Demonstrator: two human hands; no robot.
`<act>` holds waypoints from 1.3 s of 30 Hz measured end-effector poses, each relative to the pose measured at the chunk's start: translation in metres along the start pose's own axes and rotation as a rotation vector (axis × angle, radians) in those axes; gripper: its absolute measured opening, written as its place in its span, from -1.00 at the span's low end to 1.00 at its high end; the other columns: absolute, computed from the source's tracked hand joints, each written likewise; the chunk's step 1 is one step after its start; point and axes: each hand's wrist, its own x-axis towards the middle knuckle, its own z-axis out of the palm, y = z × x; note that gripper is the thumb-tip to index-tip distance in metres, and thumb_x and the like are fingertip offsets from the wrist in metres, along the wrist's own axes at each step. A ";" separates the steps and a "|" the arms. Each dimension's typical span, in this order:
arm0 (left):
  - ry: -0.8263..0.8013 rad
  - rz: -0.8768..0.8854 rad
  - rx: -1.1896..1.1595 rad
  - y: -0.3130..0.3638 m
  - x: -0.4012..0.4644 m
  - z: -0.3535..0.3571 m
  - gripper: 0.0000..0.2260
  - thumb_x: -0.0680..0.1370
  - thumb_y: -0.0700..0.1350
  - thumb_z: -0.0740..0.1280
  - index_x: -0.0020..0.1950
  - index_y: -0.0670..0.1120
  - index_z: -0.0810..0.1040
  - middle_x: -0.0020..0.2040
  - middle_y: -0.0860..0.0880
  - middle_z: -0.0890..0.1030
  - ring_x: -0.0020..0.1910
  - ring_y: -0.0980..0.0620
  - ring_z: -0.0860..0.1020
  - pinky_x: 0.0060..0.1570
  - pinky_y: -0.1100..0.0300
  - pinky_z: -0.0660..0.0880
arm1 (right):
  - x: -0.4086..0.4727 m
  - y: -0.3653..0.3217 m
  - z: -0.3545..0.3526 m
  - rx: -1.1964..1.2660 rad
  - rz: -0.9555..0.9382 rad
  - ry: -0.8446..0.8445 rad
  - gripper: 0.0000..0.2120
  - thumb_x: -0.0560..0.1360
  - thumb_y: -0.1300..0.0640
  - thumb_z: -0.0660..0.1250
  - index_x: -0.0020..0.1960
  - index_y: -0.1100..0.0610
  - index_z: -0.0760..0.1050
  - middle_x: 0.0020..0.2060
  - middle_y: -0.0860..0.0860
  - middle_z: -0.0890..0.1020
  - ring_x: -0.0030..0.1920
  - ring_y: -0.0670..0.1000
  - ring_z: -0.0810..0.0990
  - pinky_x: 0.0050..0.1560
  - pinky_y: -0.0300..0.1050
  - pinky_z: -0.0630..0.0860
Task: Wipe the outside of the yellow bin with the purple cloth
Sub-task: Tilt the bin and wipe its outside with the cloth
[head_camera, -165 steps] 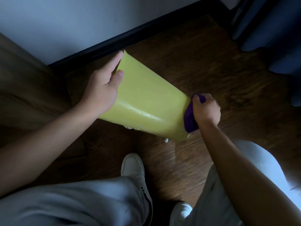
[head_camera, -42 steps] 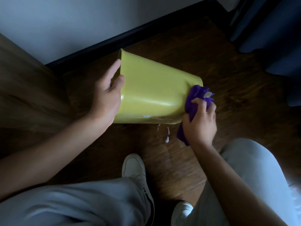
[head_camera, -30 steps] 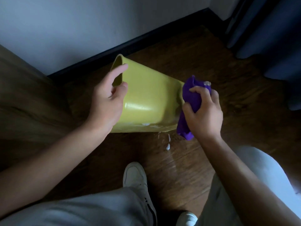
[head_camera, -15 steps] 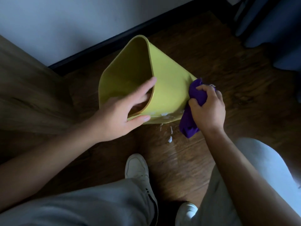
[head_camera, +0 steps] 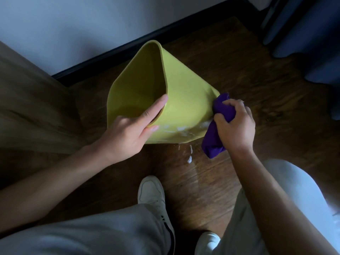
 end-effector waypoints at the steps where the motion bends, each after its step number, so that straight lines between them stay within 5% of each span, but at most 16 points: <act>1: 0.023 -0.013 -0.018 0.001 0.004 -0.003 -0.45 0.69 -0.15 0.29 0.64 -0.12 0.17 -0.42 0.03 0.42 -0.55 0.02 0.39 -0.53 0.00 0.47 | 0.000 0.000 -0.001 0.002 0.000 0.007 -0.57 0.51 0.05 0.41 0.36 -0.03 0.46 0.24 0.04 0.52 0.07 0.02 0.54 -0.01 -0.01 0.61; 9: 0.103 -0.205 -0.120 0.009 0.020 -0.015 -0.52 0.70 -0.18 0.27 0.62 -0.10 0.28 -0.40 0.03 0.21 -0.49 0.00 0.23 -0.51 -0.02 0.21 | -0.001 0.000 -0.001 0.002 0.016 -0.003 -0.59 0.51 0.04 0.41 0.33 -0.06 0.46 0.26 0.04 0.52 0.11 0.09 0.59 0.03 0.14 0.65; 13: 0.038 -0.277 -0.192 0.007 0.018 -0.015 -0.49 0.70 -0.15 0.26 0.64 -0.03 0.21 -0.38 0.13 0.41 -0.45 0.10 0.37 -0.46 0.22 0.30 | -0.002 -0.001 0.000 -0.001 0.018 -0.010 -0.59 0.50 0.04 0.41 0.33 -0.05 0.47 0.25 0.05 0.52 0.11 0.09 0.59 0.04 0.15 0.65; 15: -0.068 -0.333 -0.312 0.003 0.020 -0.021 -0.41 0.68 -0.16 0.27 0.66 0.09 0.12 -0.12 0.25 0.62 -0.19 0.19 0.61 -0.23 0.30 0.53 | -0.001 -0.002 0.001 0.001 0.018 -0.014 -0.60 0.50 0.04 0.41 0.33 -0.05 0.47 0.25 0.04 0.53 0.10 0.08 0.59 0.04 0.13 0.65; 16: -0.129 -0.357 -0.365 0.002 0.018 -0.025 -0.38 0.68 -0.17 0.28 0.65 0.15 0.09 0.16 0.28 0.63 0.08 0.22 0.64 0.04 0.27 0.59 | -0.001 -0.002 0.002 0.004 0.021 -0.015 -0.60 0.50 0.04 0.41 0.33 -0.05 0.48 0.25 0.04 0.53 0.10 0.08 0.59 0.04 0.12 0.65; 17: -0.174 -0.359 -0.372 0.002 0.015 -0.028 -0.37 0.69 -0.17 0.27 0.66 0.17 0.07 0.41 0.28 0.50 0.33 0.16 0.56 0.29 0.16 0.54 | 0.000 -0.002 0.002 0.008 0.027 -0.014 -0.60 0.51 0.04 0.40 0.33 -0.04 0.48 0.25 0.04 0.53 0.11 0.08 0.59 0.04 0.10 0.64; 19: -0.197 -0.351 -0.325 0.001 0.007 -0.028 -0.40 0.70 -0.10 0.22 0.66 0.20 0.04 0.57 0.36 0.27 0.46 0.05 0.47 0.44 0.02 0.44 | 0.000 -0.002 0.002 0.013 0.038 -0.009 -0.60 0.51 0.04 0.40 0.34 -0.03 0.48 0.26 0.05 0.53 0.12 0.08 0.59 0.05 0.07 0.63; 22: -0.182 -0.400 -0.322 -0.001 0.000 -0.023 -0.43 0.71 0.01 0.18 0.64 0.29 -0.01 0.47 0.52 0.26 0.41 0.42 0.38 0.36 0.43 0.36 | 0.001 -0.002 0.005 0.030 0.045 -0.011 -0.61 0.51 0.04 0.40 0.33 -0.04 0.48 0.25 0.04 0.53 0.12 0.08 0.59 0.06 0.10 0.64; 25: -0.208 -0.454 -0.294 0.000 0.000 -0.024 -0.46 0.69 0.05 0.16 0.63 0.29 0.05 0.37 0.23 0.54 0.17 0.30 0.60 0.14 0.34 0.55 | 0.001 -0.003 0.007 0.045 0.052 -0.020 -0.61 0.50 0.04 0.41 0.32 -0.05 0.48 0.25 0.03 0.53 0.12 0.07 0.59 0.06 0.13 0.66; 29: -0.149 -0.427 -0.259 0.010 0.002 -0.022 -0.48 0.71 -0.19 0.21 0.64 0.05 0.15 -0.22 0.43 0.58 -0.41 0.33 0.50 -0.37 0.58 0.30 | 0.002 0.002 0.005 0.039 0.049 -0.021 -0.59 0.51 0.04 0.40 0.34 -0.05 0.46 0.25 0.03 0.53 0.12 0.05 0.58 0.00 -0.02 0.62; 32: -0.162 -0.397 -0.269 0.010 0.006 -0.024 -0.46 0.71 -0.21 0.20 0.64 0.10 0.14 -0.13 0.44 0.61 -0.42 0.22 0.50 -0.39 0.52 0.34 | 0.005 0.004 0.006 0.036 0.056 -0.018 -0.59 0.51 0.03 0.39 0.34 -0.05 0.45 0.25 0.02 0.53 0.12 0.05 0.58 0.01 -0.02 0.61; 34: -0.162 -0.407 -0.291 0.007 0.007 -0.025 -0.47 0.72 -0.20 0.20 0.64 0.11 0.15 -0.08 0.17 0.66 -0.41 0.05 0.43 -0.40 0.49 0.35 | 0.004 0.002 0.007 0.035 0.055 -0.022 -0.59 0.51 0.02 0.40 0.34 -0.05 0.45 0.24 0.02 0.53 0.11 0.06 0.59 0.03 0.04 0.65; 36: -0.166 -0.419 -0.281 0.009 0.009 -0.024 -0.48 0.71 -0.23 0.20 0.64 0.07 0.17 -0.25 0.24 0.58 -0.47 0.02 0.30 -0.46 0.47 0.23 | 0.003 0.001 0.009 0.029 0.055 -0.029 -0.59 0.51 0.01 0.40 0.34 -0.06 0.45 0.24 0.02 0.53 0.10 0.07 0.60 0.03 0.11 0.67; 39: -0.175 -0.433 -0.256 0.005 0.007 -0.023 -0.47 0.72 -0.18 0.20 0.61 0.21 0.17 -0.41 0.27 0.19 -0.53 0.20 0.27 -0.48 0.36 0.20 | 0.001 0.001 0.011 0.017 0.054 -0.036 -0.60 0.51 0.01 0.39 0.33 -0.07 0.46 0.23 0.03 0.53 0.10 0.08 0.60 0.03 0.16 0.67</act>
